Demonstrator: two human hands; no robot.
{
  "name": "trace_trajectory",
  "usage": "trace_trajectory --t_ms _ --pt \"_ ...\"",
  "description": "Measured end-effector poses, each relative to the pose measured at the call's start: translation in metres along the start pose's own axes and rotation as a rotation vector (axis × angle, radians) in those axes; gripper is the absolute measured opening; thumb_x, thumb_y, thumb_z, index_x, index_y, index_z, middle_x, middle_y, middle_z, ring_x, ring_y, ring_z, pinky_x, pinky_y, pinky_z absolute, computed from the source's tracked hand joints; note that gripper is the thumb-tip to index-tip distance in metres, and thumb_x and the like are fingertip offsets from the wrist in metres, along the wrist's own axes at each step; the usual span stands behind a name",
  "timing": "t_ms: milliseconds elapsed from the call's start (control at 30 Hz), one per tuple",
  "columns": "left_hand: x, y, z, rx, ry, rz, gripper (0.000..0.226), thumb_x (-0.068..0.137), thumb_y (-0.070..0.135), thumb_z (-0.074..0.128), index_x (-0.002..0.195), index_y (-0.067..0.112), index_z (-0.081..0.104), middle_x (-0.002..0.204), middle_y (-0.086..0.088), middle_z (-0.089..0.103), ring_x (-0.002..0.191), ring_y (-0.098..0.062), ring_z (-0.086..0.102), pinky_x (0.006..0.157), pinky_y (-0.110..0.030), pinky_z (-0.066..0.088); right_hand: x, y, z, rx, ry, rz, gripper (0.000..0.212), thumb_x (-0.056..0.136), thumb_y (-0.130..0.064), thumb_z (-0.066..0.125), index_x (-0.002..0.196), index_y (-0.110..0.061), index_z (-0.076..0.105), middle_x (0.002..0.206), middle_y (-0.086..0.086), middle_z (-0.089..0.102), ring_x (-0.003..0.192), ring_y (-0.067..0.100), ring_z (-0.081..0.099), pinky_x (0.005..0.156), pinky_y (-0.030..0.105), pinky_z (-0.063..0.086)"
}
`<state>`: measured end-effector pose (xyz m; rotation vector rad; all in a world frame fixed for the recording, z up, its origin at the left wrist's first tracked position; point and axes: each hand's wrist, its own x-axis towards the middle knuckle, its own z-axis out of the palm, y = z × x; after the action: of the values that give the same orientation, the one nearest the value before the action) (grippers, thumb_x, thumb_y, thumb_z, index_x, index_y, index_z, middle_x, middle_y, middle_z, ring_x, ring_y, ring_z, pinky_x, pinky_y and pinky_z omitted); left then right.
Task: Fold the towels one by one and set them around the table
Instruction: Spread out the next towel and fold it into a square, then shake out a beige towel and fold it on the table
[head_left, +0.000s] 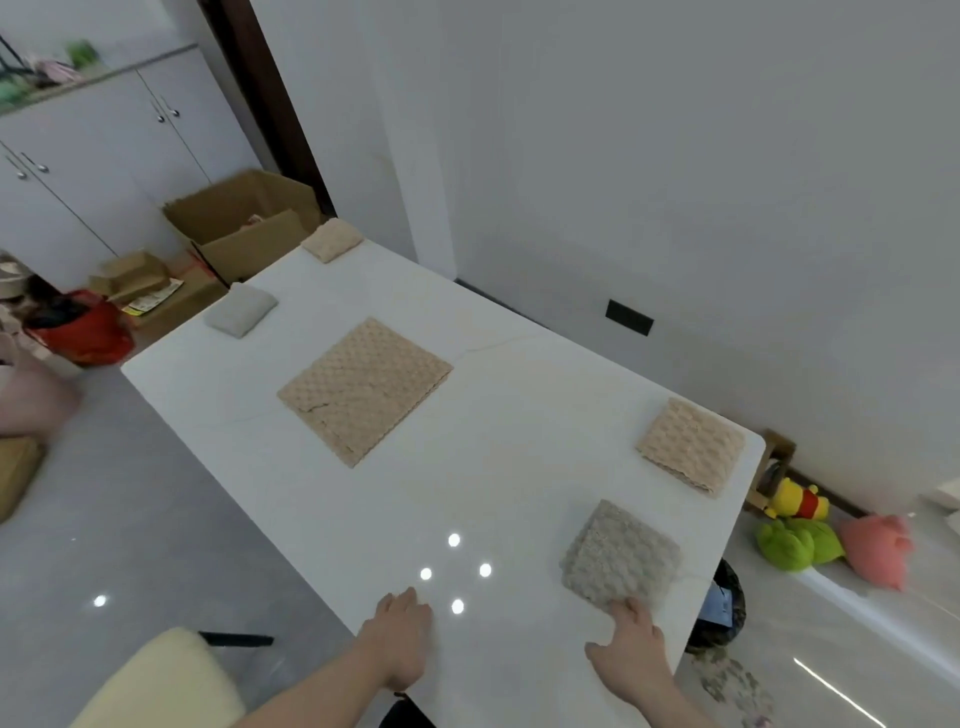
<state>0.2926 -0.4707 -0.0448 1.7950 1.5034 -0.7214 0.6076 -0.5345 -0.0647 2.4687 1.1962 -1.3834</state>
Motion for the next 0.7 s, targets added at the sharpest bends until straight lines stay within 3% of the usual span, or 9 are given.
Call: trace_trajectory --t_ms 67,167,267,367,467,600,700 --pt "0.003 -0.014 -0.002 0.028 -0.033 0.023 0.072 0.092 0.014 0.044 0.159 0.024 0.02 0.17 -0.001 0.004 0.157 -0.03 0.003 0.123 -0.043 0.025 -0.005 -0.009 0.008 0.001 0.116 0.016 0.075 0.093 -0.042 0.058 0.158 -0.026 0.025 0.167 -0.001 0.008 0.149 0.03 0.022 0.119 0.038 0.033" --pt "0.016 -0.028 -0.002 0.013 -0.035 0.105 0.059 0.088 0.015 0.041 0.147 0.018 0.038 0.161 -0.008 0.023 0.152 -0.029 0.018 0.122 -0.038 0.026 -0.02 -0.032 0.033 0.056 0.258 -0.027 0.07 0.092 -0.034 0.061 0.155 -0.031 0.03 0.165 -0.003 0.012 0.149 0.026 0.023 0.117 0.038 0.037" --pt "0.035 -0.054 -0.008 0.007 -0.087 0.191 0.056 0.078 0.019 0.037 0.132 0.016 0.05 0.153 -0.007 0.035 0.148 -0.028 0.027 0.118 -0.039 0.033 -0.035 -0.07 0.074 0.139 0.204 -0.093 0.072 0.092 -0.032 0.064 0.156 -0.03 0.032 0.163 -0.003 0.017 0.147 0.022 0.031 0.118 0.034 0.035" --pt "0.045 -0.081 -0.034 0.004 -0.122 0.269 0.061 0.086 0.022 0.047 0.147 0.021 0.045 0.152 0.0 0.036 0.143 -0.026 0.033 0.115 -0.036 0.036 -0.044 -0.117 0.112 0.185 0.123 -0.122 0.069 0.091 -0.032 0.063 0.155 -0.029 0.035 0.161 -0.003 0.021 0.146 0.02 0.034 0.118 0.031 0.033" --pt "0.054 -0.115 -0.065 0.011 -0.054 0.285 0.063 0.093 0.024 0.051 0.154 0.021 0.038 0.156 0.0 0.032 0.141 -0.026 0.036 0.114 -0.035 0.037 -0.054 -0.165 0.135 0.244 0.095 -0.141 0.066 0.091 -0.028 0.062 0.153 -0.025 0.039 0.16 -0.004 0.024 0.144 0.015 0.038 0.113 0.023 0.035" --pt "0.051 -0.175 -0.095 -0.061 0.054 0.298 0.058 0.094 0.032 0.056 0.15 0.024 0.044 0.155 0.004 0.033 0.136 -0.021 0.04 0.112 -0.034 0.04 -0.069 -0.215 0.148 0.292 0.093 -0.189 0.064 0.093 -0.026 0.06 0.153 -0.027 0.039 0.158 -0.008 0.025 0.136 0.008 0.043 0.102 0.016 0.036" --pt "0.044 -0.218 -0.109 -0.139 0.152 0.283 0.055 0.094 0.034 0.059 0.147 0.027 0.046 0.155 0.008 0.033 0.136 -0.017 0.041 0.11 -0.027 0.037 -0.073 -0.236 0.152 0.308 0.109 -0.216 0.062 0.093 -0.025 0.06 0.152 -0.029 0.04 0.155 -0.013 0.026 0.115 0.002 0.052 0.09 0.011 0.039"
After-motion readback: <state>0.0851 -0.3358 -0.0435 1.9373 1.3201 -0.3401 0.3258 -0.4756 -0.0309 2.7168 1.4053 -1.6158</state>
